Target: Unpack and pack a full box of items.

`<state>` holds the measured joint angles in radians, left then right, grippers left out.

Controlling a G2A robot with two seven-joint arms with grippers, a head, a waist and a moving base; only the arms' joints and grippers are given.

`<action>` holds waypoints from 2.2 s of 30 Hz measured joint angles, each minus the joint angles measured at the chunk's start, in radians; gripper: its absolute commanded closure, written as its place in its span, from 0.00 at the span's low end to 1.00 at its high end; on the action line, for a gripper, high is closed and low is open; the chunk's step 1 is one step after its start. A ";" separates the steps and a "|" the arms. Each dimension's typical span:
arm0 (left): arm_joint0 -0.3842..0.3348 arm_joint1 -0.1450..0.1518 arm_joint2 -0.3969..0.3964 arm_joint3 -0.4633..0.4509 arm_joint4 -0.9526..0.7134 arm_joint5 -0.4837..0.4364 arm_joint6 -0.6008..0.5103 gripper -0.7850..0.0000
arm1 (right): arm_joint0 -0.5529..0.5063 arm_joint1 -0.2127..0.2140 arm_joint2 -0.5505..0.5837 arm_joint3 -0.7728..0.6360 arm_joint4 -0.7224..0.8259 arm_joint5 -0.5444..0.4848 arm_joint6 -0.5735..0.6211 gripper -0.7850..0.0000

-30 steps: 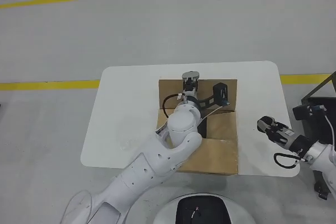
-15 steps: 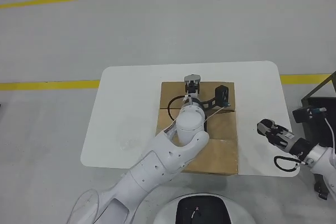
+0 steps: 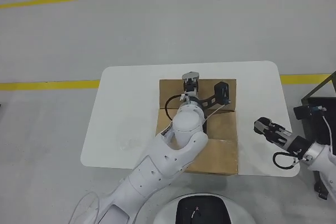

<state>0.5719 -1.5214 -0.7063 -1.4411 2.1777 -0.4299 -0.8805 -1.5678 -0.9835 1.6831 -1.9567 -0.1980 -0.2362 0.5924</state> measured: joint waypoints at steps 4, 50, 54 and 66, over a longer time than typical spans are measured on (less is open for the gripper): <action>0.058 0.016 -0.084 -0.120 -0.020 -0.051 -0.033 0.00 | 0.015 0.000 -0.003 0.017 0.070 -0.012 0.045 1.00; 0.472 0.110 -0.518 -0.693 -0.555 -0.241 -0.268 0.00 | 0.181 0.028 -0.169 0.101 0.163 0.001 0.402 0.75; 0.472 0.110 -0.518 -0.693 -0.555 -0.241 -0.268 0.00 | 0.188 0.028 -0.188 0.102 0.167 0.000 0.413 0.76; 0.472 0.110 -0.518 -0.693 -0.555 -0.241 -0.268 0.00 | 0.228 0.035 -0.226 0.057 0.131 -0.144 0.463 1.00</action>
<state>1.0442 -1.4112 -1.2244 -2.1342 1.6230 -0.6713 -1.1489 -1.3393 -0.9489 1.4571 -1.8999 -0.0665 -0.3799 1.0553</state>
